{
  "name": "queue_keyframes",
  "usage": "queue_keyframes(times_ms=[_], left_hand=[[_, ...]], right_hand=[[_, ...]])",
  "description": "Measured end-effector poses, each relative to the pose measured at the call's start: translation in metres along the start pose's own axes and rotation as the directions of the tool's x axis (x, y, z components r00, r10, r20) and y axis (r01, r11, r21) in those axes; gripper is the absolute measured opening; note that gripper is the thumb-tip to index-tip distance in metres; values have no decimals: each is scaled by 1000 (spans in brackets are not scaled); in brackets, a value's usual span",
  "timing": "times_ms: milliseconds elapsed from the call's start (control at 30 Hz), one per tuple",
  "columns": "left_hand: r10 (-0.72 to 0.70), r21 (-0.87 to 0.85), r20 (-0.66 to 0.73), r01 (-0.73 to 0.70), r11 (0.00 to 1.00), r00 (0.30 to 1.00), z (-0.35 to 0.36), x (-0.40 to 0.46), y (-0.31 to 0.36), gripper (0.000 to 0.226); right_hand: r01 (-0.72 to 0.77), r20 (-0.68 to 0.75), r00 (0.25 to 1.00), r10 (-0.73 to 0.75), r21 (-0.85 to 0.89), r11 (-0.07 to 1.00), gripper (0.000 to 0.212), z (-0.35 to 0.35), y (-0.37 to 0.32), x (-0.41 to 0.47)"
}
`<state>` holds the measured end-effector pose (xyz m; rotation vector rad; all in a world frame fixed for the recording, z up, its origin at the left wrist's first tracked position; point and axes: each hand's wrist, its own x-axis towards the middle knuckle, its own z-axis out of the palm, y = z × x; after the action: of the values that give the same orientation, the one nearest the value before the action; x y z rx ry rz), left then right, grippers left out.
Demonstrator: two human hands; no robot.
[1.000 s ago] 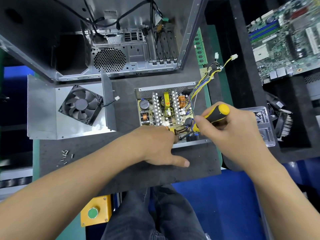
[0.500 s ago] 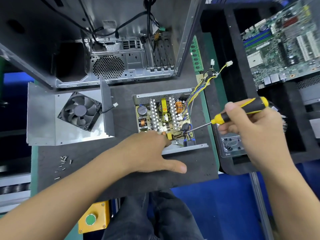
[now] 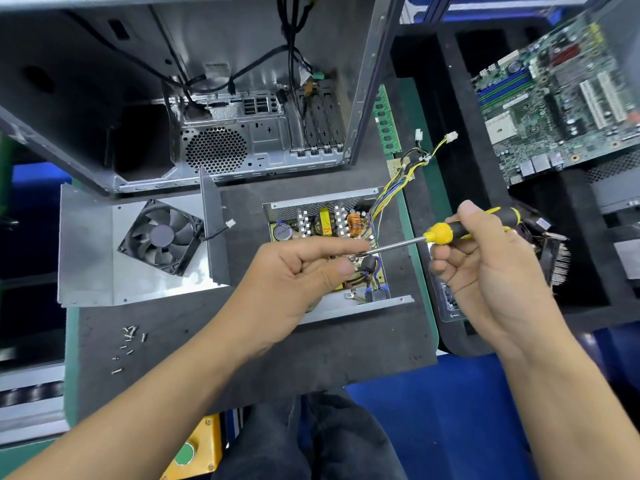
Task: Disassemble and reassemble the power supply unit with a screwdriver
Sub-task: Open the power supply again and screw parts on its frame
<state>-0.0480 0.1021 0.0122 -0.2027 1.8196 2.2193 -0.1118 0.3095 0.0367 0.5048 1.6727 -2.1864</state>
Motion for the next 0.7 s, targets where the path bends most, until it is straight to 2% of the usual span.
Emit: queue_keyframes(times_ms=[133, 400, 700], left_hand=[[17, -22, -52, -18, 1000, 999, 4, 1, -3, 22], [35, -33, -153, -40, 999, 988, 6, 2, -7, 11], [164, 135, -271, -132, 982, 949, 9, -5, -1, 14]], right_hand=[[-19, -6, 1000, 19, 22, 1000, 40, 2, 0, 0], [-21, -18, 1000, 21, 19, 1000, 28, 2, 0, -2], [196, 23, 981, -195, -99, 976, 20, 11, -11, -15]])
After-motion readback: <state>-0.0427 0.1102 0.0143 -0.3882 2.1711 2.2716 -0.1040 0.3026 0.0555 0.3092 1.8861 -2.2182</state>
